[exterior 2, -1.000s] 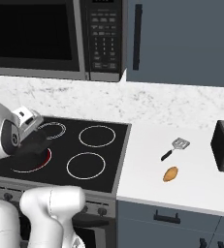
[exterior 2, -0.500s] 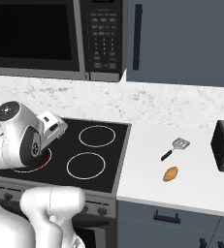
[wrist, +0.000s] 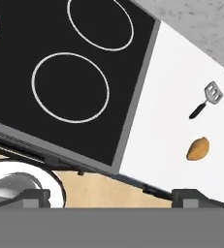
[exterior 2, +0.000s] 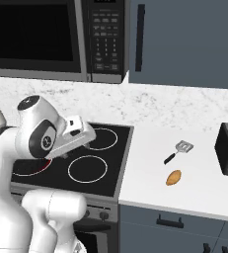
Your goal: Put the mushroom and potato in the pot. Retrieve the spatula and lightly stir the vegetables in the pot.
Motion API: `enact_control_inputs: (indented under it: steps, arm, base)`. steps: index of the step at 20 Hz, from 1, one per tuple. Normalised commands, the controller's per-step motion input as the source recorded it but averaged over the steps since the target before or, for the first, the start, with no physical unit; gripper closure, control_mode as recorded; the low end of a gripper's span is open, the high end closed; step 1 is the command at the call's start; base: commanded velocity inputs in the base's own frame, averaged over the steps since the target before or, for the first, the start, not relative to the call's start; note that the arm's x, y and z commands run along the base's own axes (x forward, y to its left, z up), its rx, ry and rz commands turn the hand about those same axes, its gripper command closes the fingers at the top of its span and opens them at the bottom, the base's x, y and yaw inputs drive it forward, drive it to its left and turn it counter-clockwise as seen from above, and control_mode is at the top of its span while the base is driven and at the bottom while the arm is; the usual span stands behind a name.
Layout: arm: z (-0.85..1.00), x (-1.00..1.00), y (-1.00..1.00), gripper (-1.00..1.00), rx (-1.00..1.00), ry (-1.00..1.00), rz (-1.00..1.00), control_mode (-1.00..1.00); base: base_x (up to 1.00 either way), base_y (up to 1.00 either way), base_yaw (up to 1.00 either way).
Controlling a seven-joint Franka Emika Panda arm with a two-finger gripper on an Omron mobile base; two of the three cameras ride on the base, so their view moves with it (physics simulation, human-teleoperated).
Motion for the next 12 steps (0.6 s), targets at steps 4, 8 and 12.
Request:
enact_control_inputs:
  steps: [4,8,12]
  arm:
    - [-0.09,0.3,-1.0,-1.0,0.04,0.05,-0.45,-1.0]
    - [-0.15,0.25,-1.0,-1.0,0.13,0.02,-0.38,-1.0]
    - [-0.46,0.36,-1.0,-1.0,0.15,0.03,-0.36,-1.0]
  base:
    - [0.0,0.0,0.0]
    - [0.0,0.0,0.0]
    - [0.0,0.0,0.0]
